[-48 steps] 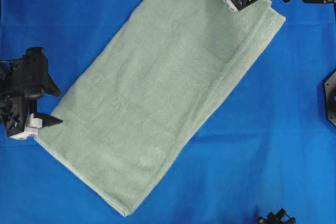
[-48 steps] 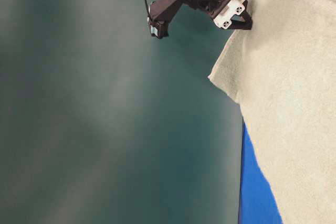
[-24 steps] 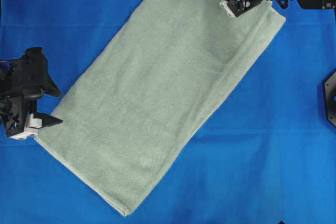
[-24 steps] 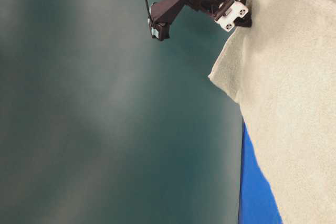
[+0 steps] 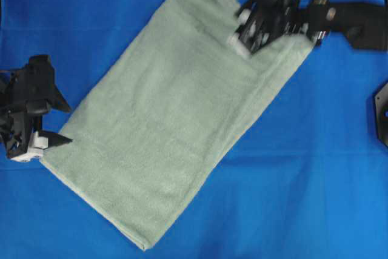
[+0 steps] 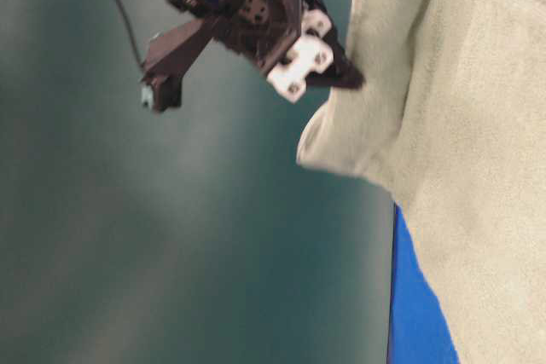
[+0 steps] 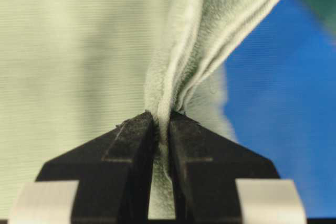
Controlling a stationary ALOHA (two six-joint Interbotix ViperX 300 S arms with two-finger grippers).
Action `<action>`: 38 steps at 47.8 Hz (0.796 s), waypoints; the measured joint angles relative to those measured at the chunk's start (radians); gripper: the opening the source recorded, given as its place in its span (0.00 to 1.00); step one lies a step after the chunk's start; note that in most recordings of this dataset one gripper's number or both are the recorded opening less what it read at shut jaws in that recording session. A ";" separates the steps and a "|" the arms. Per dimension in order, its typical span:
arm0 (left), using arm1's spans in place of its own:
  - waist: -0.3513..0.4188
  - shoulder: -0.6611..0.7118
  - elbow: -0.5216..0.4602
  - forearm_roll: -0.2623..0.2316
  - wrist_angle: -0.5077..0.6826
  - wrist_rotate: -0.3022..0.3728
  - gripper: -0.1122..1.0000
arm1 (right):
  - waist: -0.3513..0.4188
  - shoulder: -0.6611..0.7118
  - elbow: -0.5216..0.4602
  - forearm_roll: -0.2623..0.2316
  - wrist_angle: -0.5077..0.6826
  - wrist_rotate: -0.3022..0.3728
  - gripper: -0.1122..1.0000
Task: Fold a bath towel.
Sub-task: 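Fold the far towel end toward the middle with the right gripper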
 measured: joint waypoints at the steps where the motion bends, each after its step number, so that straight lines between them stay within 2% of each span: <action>1: 0.000 0.000 0.002 0.000 0.000 0.000 0.80 | 0.018 0.008 -0.008 0.005 0.005 0.005 0.20; 12: 0.000 0.000 0.000 0.002 -0.002 0.002 0.80 | 0.222 0.107 -0.127 0.020 0.046 0.112 0.20; 19: -0.002 -0.002 0.000 0.000 -0.002 0.002 0.80 | 0.298 0.167 -0.195 0.020 0.060 0.150 0.20; 28: -0.005 -0.002 0.000 0.000 -0.002 0.002 0.80 | 0.342 0.255 -0.272 0.021 0.061 0.193 0.20; 38: -0.018 0.000 0.000 0.002 -0.002 0.000 0.80 | 0.336 0.298 -0.302 0.021 0.064 0.201 0.20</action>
